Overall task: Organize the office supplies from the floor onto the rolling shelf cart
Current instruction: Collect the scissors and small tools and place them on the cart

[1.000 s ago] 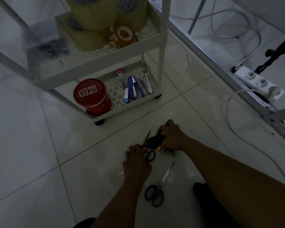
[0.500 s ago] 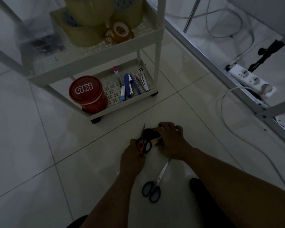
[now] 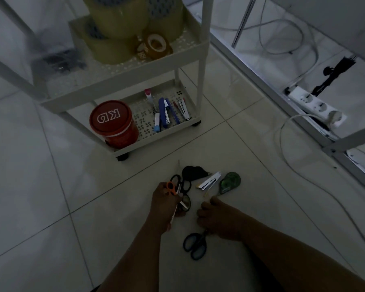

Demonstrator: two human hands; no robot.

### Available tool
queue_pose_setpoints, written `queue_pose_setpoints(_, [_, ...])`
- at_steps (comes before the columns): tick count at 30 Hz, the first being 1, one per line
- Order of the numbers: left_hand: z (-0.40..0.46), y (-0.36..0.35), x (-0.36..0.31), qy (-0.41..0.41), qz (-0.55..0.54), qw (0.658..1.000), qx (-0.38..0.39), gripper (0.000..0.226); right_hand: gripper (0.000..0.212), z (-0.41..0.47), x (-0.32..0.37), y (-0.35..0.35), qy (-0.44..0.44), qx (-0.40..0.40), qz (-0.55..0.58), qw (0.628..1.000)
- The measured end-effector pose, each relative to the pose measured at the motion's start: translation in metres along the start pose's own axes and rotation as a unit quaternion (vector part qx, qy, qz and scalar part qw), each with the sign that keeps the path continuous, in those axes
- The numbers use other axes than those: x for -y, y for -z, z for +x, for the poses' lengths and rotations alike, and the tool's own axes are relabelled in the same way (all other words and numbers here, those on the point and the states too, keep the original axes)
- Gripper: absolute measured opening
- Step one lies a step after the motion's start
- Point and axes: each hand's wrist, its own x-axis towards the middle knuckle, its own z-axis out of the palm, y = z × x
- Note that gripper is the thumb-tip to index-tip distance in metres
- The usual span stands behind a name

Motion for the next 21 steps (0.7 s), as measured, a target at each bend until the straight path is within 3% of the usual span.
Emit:
queue_pose_setpoints(3, [-0.003,0.007,-0.002,0.026,-0.057,0.998,0.015,0.022,0.028,-0.008,-0.002,0.008,-0.088,0.046,0.158,0.982])
queue_pose_setpoints(5, [-0.005,0.011,-0.004,0.026,-0.072,0.997,0.011,0.022,0.024,-0.014,-0.006,0.010,-0.151,0.005,0.309,0.939])
queue_pose_setpoints(7, [-0.012,0.016,-0.011,0.020,-0.091,0.996,0.014,0.009,0.025,-0.022,-0.012,0.021,-0.210,-0.043,0.451,0.866])
queue_pose_setpoints(10, [-0.026,0.023,-0.024,0.026,-0.134,0.990,0.027,0.012,0.031,-0.030,-0.006,0.048,-0.270,-0.065,0.642,0.715])
queue_pose_setpoints(11, [-0.031,0.024,-0.029,0.031,-0.146,0.989,0.022,0.014,0.038,-0.030,-0.004,0.056,-0.279,-0.055,0.674,0.682])
queue_pose_setpoints(14, [-0.050,0.028,-0.041,0.034,-0.152,0.988,0.009,0.011,0.052,-0.031,0.005,0.083,-0.317,-0.030,0.695,0.645])
queue_pose_setpoints(16, [-0.067,0.030,-0.052,0.027,-0.152,0.988,0.004,0.013,0.053,-0.033,0.010,0.103,-0.347,-0.028,0.709,0.613])
queue_pose_setpoints(19, [-0.092,0.033,-0.076,0.020,-0.165,0.986,-0.022,0.016,0.051,-0.041,0.021,0.132,-0.350,-0.041,0.776,0.524])
queue_pose_setpoints(21, [-0.107,0.035,-0.093,0.012,-0.163,0.986,-0.041,0.019,0.039,-0.047,0.028,0.154,-0.341,-0.061,0.789,0.507])
